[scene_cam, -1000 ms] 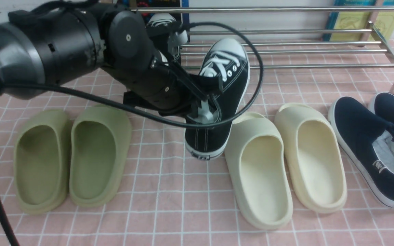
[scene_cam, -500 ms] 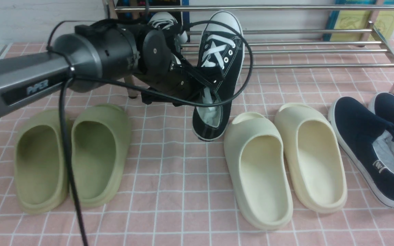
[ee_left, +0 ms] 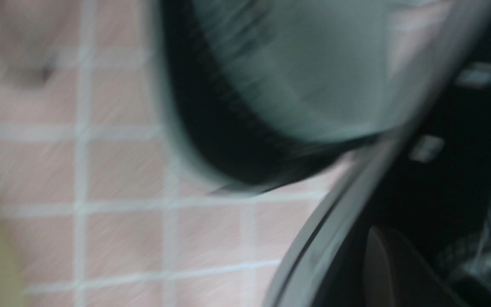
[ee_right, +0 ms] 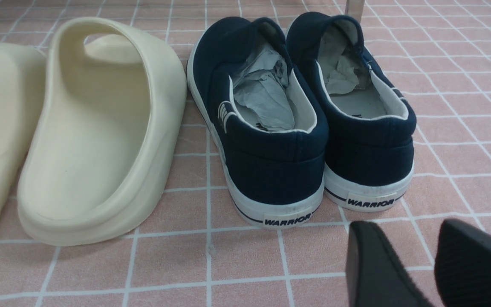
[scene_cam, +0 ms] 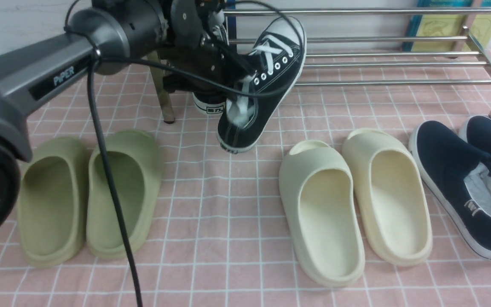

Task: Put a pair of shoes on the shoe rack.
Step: Use the left arm to put a shoe into the shoe rack

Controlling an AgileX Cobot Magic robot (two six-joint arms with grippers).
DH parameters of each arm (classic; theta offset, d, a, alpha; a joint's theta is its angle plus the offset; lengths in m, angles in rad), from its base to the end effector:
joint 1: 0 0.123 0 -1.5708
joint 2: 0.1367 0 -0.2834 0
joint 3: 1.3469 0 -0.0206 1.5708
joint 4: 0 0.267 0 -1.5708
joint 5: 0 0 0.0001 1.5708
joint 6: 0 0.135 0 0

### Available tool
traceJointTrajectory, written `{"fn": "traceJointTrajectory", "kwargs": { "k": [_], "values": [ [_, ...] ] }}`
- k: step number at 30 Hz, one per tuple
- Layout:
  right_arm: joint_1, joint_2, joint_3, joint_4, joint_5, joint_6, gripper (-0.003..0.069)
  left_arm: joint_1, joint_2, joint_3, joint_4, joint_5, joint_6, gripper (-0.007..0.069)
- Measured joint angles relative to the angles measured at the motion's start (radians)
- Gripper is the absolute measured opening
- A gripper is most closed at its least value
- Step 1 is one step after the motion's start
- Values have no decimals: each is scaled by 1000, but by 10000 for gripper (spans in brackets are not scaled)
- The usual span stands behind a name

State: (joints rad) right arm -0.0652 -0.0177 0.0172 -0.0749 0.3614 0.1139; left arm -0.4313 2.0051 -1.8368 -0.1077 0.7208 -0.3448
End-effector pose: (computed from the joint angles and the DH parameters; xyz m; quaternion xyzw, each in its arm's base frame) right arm 0.1122 -0.0109 0.1641 0.0514 0.7950 -0.0170 0.6042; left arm 0.4637 -0.2239 0.2638 0.0159 0.9258 -0.1862 0.3285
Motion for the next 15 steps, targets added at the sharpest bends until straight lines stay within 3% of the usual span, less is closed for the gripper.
{"fn": "traceJointTrajectory", "kwargs": {
  "k": [10,15],
  "values": [
    [0,0,0,0,0,0,238,-4,-71,-2,5,75,16,20],
    [0,0,0,0,0,0,238,-4,-41,-2,-18,-47,-36,22]
  ]
}}
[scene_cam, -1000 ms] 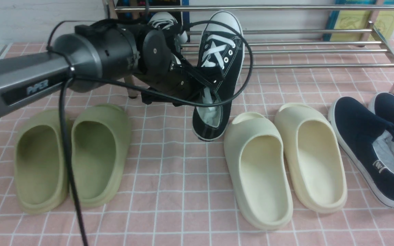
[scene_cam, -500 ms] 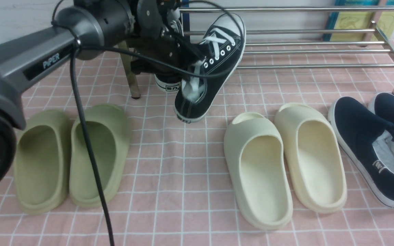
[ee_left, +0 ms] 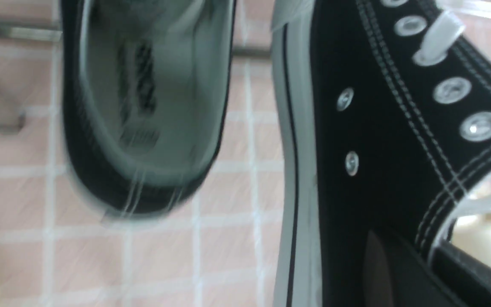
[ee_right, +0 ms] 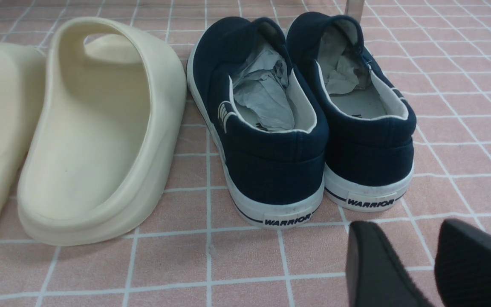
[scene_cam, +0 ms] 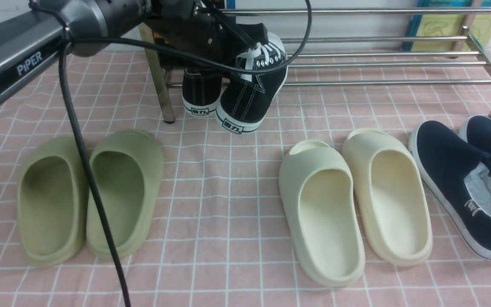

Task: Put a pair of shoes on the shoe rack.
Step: Use the left arm to put a shoe into the shoe rack

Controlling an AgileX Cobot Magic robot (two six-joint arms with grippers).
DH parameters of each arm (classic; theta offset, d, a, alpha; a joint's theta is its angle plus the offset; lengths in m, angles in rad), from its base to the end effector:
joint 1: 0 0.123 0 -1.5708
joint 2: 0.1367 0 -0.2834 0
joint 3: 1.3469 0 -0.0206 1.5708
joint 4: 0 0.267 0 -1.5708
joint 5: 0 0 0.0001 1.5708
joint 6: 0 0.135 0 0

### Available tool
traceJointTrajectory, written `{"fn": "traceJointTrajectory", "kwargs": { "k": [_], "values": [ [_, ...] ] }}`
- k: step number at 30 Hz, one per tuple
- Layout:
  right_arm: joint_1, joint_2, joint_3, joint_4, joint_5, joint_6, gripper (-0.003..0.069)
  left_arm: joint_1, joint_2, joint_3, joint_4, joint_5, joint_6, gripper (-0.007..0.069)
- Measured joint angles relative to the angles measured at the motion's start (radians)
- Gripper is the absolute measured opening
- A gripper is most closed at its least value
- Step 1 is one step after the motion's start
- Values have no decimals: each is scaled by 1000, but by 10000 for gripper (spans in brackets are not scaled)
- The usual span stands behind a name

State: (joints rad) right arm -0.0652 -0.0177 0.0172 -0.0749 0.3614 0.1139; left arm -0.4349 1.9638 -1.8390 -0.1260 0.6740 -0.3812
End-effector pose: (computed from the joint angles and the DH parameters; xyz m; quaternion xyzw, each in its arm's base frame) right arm 0.1122 -0.0109 0.1641 0.0514 0.7950 -0.0170 0.6042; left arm 0.4608 -0.2257 0.2905 -0.0040 0.9078 -0.2165 0.3592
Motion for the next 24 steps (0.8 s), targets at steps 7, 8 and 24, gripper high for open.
{"fn": "traceJointTrajectory", "kwargs": {
  "k": [7,8,24],
  "values": [
    [0,0,0,0,0,0,238,0,72,0,-33,-252,-65,24],
    [0,0,0,-1,0,0,238,0,82,0,-33,-274,-68,24],
    [0,0,0,-1,0,0,238,45,153,-1,-30,-445,-76,215]
  ]
}}
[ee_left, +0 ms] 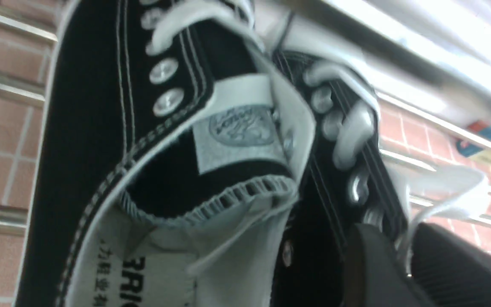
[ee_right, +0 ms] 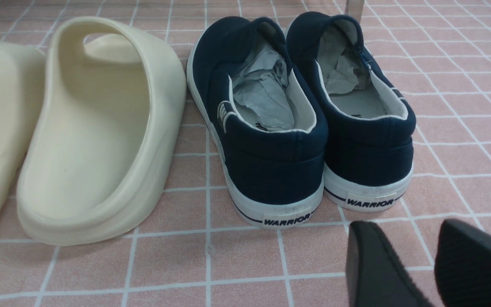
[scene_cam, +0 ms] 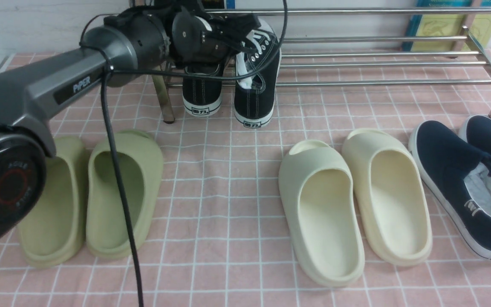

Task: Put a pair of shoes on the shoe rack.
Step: Use the left arm to put a shoe into the shoe rack

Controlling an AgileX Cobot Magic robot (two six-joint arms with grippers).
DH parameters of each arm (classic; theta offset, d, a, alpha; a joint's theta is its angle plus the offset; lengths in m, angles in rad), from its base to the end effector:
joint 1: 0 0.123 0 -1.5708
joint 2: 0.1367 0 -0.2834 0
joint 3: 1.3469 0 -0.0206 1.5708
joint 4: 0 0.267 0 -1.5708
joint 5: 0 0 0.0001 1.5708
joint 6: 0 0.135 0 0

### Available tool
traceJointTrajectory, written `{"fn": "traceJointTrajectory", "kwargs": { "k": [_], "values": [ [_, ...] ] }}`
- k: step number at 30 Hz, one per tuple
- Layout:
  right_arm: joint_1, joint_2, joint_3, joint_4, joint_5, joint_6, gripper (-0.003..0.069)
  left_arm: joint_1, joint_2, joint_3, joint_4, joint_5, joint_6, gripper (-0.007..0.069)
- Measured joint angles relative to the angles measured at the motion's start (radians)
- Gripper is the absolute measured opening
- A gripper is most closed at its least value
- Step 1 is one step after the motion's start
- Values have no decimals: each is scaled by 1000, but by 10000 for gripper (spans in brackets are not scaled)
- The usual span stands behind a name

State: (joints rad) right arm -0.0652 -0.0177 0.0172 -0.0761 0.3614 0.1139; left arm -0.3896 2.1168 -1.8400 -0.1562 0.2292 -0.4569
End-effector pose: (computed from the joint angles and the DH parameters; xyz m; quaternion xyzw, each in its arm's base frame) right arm 0.1122 -0.0110 0.1641 0.0511 0.7950 -0.0175 0.6042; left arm 0.5239 -0.2203 0.2582 -0.0822 0.8338 -0.2743 0.4720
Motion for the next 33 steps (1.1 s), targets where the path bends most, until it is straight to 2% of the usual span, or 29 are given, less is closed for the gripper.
{"fn": "traceJointTrajectory", "kwargs": {
  "k": [2,5,9,11,13,15,16,18,20,23,27,33],
  "values": [
    [0,0,0,0,0,0,238,0,-35,0,11,60,9,300],
    [0,0,0,0,0,0,238,0,-107,0,46,212,77,370],
    [0,0,0,0,0,0,238,0,-203,0,106,363,179,369],
    [0,0,0,0,0,0,238,0,-283,-5,148,468,238,307],
    [0,0,0,0,0,0,238,0,-333,-9,171,558,273,206],
    [0,0,0,0,0,0,238,0,-352,-9,176,607,288,141],
    [0,0,0,0,0,0,238,0,-370,-9,181,661,300,69],
    [0,0,0,0,0,0,238,-2,-380,-5,180,729,316,16],
    [0,0,0,0,0,0,238,-12,-380,29,179,766,339,2],
    [0,0,0,0,0,0,238,-35,-367,92,171,766,355,2],
    [0,0,0,0,0,0,238,-77,-305,170,149,676,361,2],
    [0,0,0,0,0,0,238,-120,-150,191,119,454,360,2]
  ]
}}
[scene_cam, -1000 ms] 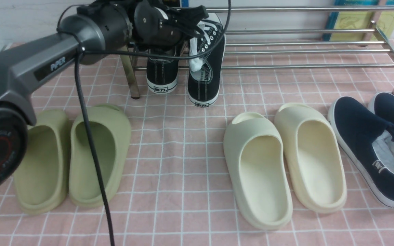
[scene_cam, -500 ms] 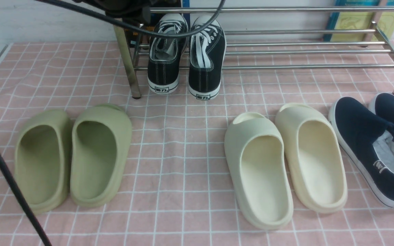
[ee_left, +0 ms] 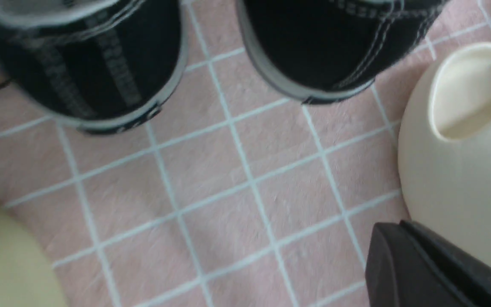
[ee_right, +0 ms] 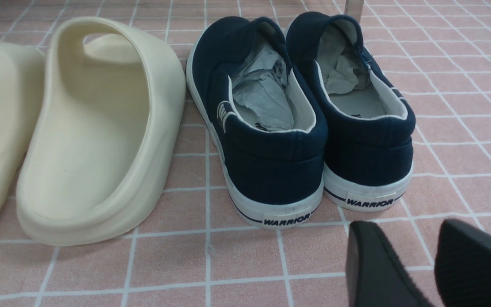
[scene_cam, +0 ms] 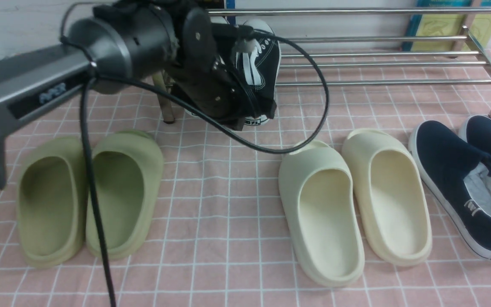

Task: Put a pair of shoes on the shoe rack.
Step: Use the left arm to put a shoe into the shoe rack

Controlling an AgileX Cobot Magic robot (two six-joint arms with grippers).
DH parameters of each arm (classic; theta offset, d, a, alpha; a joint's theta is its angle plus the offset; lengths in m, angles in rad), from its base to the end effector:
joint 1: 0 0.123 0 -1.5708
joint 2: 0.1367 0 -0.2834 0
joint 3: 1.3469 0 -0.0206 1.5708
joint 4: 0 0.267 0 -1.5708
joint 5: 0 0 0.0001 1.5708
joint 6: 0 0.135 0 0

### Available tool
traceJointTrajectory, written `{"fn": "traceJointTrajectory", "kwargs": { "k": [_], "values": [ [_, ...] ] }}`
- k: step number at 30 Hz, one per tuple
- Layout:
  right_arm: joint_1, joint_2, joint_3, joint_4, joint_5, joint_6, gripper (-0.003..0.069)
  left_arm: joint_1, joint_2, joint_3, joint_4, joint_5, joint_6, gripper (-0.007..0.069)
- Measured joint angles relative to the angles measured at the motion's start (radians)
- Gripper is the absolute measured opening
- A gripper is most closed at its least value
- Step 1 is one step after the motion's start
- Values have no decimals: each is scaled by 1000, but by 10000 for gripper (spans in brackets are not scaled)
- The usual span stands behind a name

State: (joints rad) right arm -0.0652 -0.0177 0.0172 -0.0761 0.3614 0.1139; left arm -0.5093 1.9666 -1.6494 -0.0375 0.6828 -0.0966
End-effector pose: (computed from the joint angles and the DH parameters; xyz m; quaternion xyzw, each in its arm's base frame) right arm 0.1122 -0.0110 0.1641 0.0511 0.7950 -0.0175 0.6042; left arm 0.4272 -0.2422 0.2195 0.1841 0.9282 -0.1115 0.3036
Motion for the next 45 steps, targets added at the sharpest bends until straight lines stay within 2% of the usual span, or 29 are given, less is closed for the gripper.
{"fn": "traceJointTrajectory", "kwargs": {
  "k": [6,18,28,35,39,45],
  "values": [
    [0,0,0,0,0,0,238,4,83,-31,1,-164,-74,4],
    [0,0,0,2,0,0,238,7,156,-238,2,-131,-97,5],
    [0,0,0,1,0,0,238,15,82,-240,59,17,-97,10],
    [0,0,0,1,0,0,238,41,-80,-247,184,285,-97,14],
    [0,0,0,1,0,0,238,61,-43,-201,200,293,-97,14],
    [0,0,0,1,0,0,238,62,65,-168,203,195,-98,15]
  ]
}}
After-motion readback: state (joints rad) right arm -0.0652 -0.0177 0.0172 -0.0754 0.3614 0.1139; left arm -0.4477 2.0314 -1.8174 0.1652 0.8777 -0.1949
